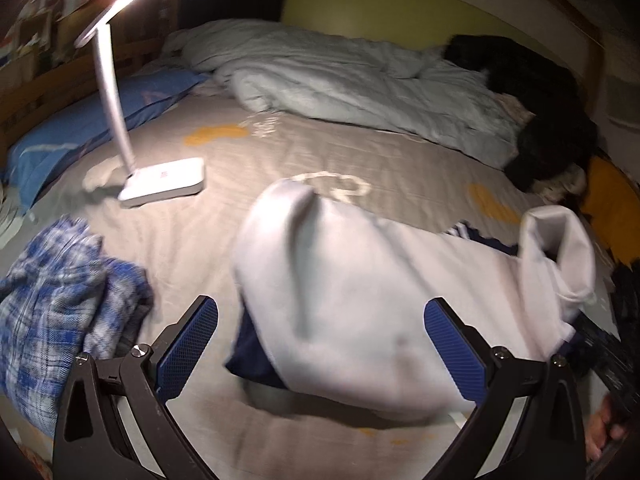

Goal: Fold large clothes

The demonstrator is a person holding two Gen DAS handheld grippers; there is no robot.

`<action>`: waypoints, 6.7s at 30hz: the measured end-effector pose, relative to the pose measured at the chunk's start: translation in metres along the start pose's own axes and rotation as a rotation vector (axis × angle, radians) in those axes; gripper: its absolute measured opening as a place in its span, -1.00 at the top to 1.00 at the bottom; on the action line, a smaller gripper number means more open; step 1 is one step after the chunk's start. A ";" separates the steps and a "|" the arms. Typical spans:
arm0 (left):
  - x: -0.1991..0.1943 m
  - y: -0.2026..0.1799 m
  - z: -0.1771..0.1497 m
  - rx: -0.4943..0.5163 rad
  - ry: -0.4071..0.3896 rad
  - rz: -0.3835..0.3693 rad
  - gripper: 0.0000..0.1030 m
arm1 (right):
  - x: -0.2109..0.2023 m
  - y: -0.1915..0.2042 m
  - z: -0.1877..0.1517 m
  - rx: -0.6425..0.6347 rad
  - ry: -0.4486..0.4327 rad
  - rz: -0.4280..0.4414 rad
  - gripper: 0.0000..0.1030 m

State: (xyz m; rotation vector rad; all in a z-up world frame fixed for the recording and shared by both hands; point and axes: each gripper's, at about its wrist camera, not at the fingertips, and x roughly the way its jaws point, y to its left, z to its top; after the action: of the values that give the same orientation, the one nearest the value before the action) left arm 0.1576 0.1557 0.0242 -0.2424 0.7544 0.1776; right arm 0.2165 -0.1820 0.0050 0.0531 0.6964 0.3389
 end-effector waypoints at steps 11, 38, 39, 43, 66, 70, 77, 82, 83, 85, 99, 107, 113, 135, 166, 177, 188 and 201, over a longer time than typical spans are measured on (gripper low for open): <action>0.065 0.062 -0.007 -0.303 0.220 -0.118 -0.99 | -0.038 -0.007 0.014 0.017 -0.095 -0.053 -0.66; -0.069 -0.130 0.025 0.108 -0.044 -0.693 0.74 | 0.021 -0.027 0.003 0.225 0.126 0.240 0.83; -0.064 -0.149 0.022 0.117 -0.012 -0.713 0.74 | 0.020 -0.029 0.004 0.234 0.133 0.247 0.84; -0.038 -0.204 0.000 0.148 0.054 -0.704 0.74 | -0.024 -0.050 0.024 0.324 0.064 0.132 0.84; -0.081 -0.262 -0.057 0.378 -0.057 -0.813 -0.36 | -0.120 -0.128 0.051 0.338 -0.104 -0.185 0.30; -0.099 -0.264 -0.049 0.390 -0.107 -0.747 -0.36 | -0.122 -0.134 0.050 0.364 -0.117 -0.189 0.30; -0.094 -0.199 -0.033 0.320 -0.176 -0.533 -0.51 | -0.123 -0.122 0.050 0.328 -0.144 -0.112 -0.21; -0.056 -0.146 -0.013 0.231 -0.158 -0.330 -0.83 | -0.107 -0.086 0.048 0.240 -0.136 -0.077 -1.00; -0.046 -0.137 -0.011 0.198 -0.137 -0.323 -0.85 | -0.100 -0.077 0.047 0.225 -0.125 -0.057 -1.00; -0.027 -0.124 -0.010 0.136 -0.084 -0.338 -0.85 | -0.087 -0.064 0.044 0.207 -0.091 -0.031 -1.00; 0.099 -0.105 -0.042 -0.225 0.439 -0.720 -1.00 | 0.008 -0.103 -0.006 0.443 0.126 0.207 -1.00; 0.092 -0.116 -0.051 -0.175 0.361 -0.815 -0.53 | 0.014 -0.098 -0.014 0.416 0.090 0.333 -0.42; 0.030 -0.145 -0.030 0.033 0.161 -0.850 -0.19 | -0.025 -0.078 0.006 0.304 0.017 0.291 -0.04; -0.070 -0.494 -0.020 0.226 0.161 -1.280 -0.19 | -0.304 -0.217 0.078 0.284 -0.217 -0.507 -0.06; -0.075 -0.427 -0.033 0.423 -0.242 -0.663 -0.99 | -0.256 -0.273 0.025 0.245 -0.353 -0.747 -1.00; -0.076 -0.293 -0.051 0.366 -0.382 -0.439 -0.99 | -0.225 -0.186 -0.008 0.213 -0.453 -0.524 -1.00; -0.026 -0.246 -0.105 0.453 -0.446 -0.260 -0.99 | -0.139 -0.115 -0.063 0.091 -0.439 -0.559 -1.00; -0.035 -0.258 -0.119 0.515 -0.546 -0.211 -1.00 | -0.118 -0.097 -0.082 0.033 -0.449 -0.639 -1.00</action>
State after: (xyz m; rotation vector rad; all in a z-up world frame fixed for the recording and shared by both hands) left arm 0.1174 -0.1270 0.0043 0.2147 0.2101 -0.1518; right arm 0.1083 -0.3169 -0.0002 -0.0620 0.2459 -0.2953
